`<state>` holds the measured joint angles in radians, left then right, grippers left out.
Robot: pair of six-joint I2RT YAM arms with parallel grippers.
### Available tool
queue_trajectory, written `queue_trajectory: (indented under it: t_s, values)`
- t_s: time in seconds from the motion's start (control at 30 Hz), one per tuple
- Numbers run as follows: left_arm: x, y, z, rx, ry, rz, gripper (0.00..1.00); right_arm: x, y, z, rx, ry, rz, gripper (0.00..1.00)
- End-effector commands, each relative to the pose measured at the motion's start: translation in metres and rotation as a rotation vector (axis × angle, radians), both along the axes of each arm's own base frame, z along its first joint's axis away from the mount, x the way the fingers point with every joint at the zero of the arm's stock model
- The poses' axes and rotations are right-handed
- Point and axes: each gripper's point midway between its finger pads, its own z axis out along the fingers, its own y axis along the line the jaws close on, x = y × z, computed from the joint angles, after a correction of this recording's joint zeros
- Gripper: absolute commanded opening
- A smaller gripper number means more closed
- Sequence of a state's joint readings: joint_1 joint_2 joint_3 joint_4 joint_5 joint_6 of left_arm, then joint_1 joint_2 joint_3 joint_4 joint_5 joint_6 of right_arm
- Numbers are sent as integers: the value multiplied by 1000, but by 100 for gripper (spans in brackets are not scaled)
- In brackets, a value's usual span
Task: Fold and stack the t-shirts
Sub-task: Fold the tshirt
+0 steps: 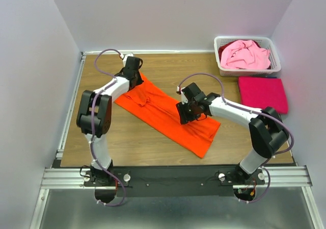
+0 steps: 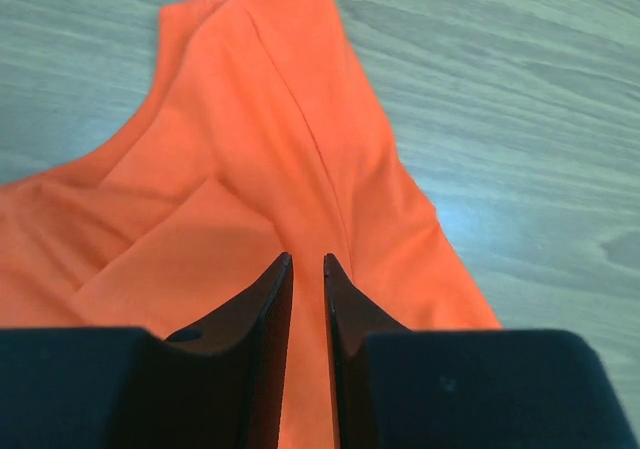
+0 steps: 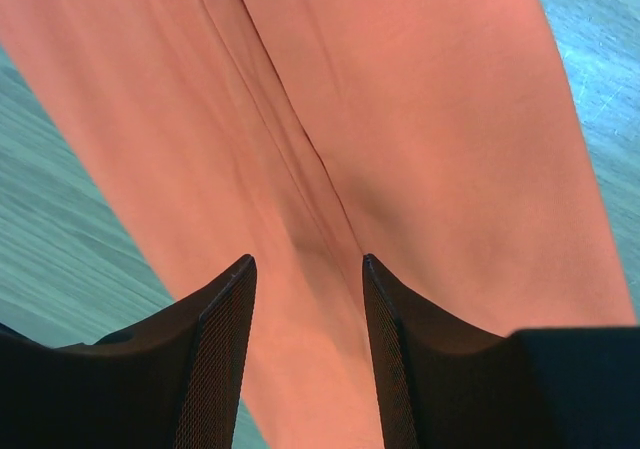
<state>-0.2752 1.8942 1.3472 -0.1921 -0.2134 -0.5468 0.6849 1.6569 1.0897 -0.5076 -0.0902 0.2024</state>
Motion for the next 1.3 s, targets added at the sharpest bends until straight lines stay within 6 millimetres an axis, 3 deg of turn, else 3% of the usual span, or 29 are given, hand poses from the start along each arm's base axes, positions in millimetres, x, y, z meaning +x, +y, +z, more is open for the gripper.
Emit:
queue_trajectory:
  t_s: [0.0, 0.07, 0.1, 0.27, 0.3, 0.47, 0.67, 0.77, 0.9, 1.07, 1.1, 1.17, 1.2, 1.27]
  values:
    - [20, -2, -14, 32, 29, 12, 25, -11, -11, -13, -47, 35, 28, 54]
    - [31, -6, -17, 32, 36, 7, 22, -16, -11, -17, -41, 58, 37, 54]
    - [32, -6, -35, 46, 74, 7, 22, -18, -11, -18, -39, 65, 39, 54]
    - [45, -9, -57, 75, 137, 1, 22, -34, -12, -28, -23, 129, 47, 54]
    - [45, -8, -70, 85, 164, -2, 22, -37, -12, -30, -19, 144, 48, 54]
    - [55, -10, -76, 111, 199, -12, 22, -64, -5, -41, 27, 265, 56, 54]
    - [66, -13, -81, 124, 229, -31, 22, -92, 15, -41, 76, 362, 53, 55]
    - [75, -16, -77, 129, 215, -50, 22, -101, 26, -38, 97, 385, 46, 55]
    - [86, -19, -71, 144, 183, -82, 22, -95, 37, -32, 114, 364, 21, 55]
    - [102, -18, -23, 157, 62, -89, 33, -63, 33, -22, 63, 216, -27, 57]
    - [103, -17, 9, 152, 4, -82, 37, -59, 33, -18, 59, 194, -31, 57]
    - [101, -11, 32, 169, -57, -63, 38, -48, 30, -9, 40, 138, -38, 57]
    - [98, -7, 68, 162, -121, -49, 38, -45, 29, -7, 34, 124, -41, 57]
    - [90, 3, 86, 183, -152, -11, 38, -40, 24, -1, 13, 86, -49, 57]
